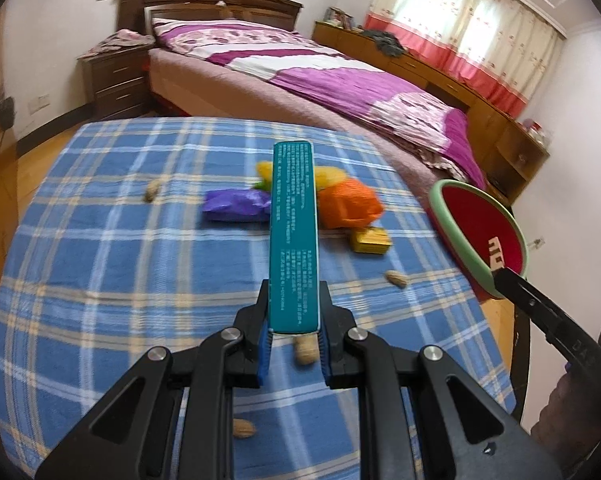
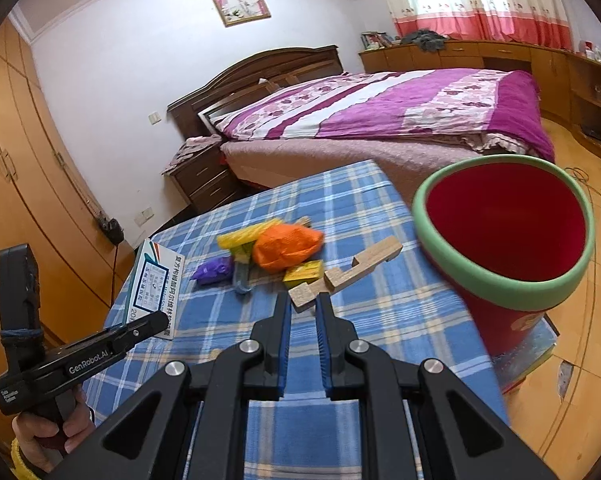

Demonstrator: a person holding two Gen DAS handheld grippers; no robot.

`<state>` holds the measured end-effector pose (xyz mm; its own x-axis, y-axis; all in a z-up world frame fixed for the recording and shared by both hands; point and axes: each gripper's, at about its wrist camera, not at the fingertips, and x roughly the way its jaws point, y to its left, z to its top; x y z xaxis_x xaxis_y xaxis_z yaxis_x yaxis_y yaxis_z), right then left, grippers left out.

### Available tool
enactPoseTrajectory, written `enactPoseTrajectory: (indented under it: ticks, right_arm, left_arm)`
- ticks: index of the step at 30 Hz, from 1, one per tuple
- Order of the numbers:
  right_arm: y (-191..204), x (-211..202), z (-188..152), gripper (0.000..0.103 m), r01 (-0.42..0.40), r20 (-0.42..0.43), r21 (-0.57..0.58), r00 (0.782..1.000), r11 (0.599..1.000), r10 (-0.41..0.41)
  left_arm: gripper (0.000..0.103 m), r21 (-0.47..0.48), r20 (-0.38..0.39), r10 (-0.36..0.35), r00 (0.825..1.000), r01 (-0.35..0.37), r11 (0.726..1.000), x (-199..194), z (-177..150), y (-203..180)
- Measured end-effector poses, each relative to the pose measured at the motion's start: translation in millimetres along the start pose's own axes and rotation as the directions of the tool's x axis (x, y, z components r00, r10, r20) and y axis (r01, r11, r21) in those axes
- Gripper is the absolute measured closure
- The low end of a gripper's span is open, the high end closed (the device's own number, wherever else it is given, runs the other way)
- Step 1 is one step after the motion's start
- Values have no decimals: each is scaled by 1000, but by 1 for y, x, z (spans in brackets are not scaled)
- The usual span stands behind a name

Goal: Collect trash
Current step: 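Carry the wooden stick with the right tool over the bucket while the left tool carries the box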

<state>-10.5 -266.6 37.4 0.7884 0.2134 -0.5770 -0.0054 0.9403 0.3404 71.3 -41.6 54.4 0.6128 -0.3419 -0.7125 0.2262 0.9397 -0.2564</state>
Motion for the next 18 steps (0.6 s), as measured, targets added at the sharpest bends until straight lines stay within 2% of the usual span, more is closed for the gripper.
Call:
enactPoseTrajectory:
  ticks: [11, 18]
  right_arm:
    - [-55, -14, 12, 89, 64, 22, 73, 998, 995, -65]
    - [-92, -16, 21, 89, 87, 32, 126, 995, 988, -92]
  left_arm:
    - [85, 93, -36, -79, 996, 82, 992, 21, 18, -66]
    - [85, 171, -59, -111, 992, 120, 978, 42, 26, -116]
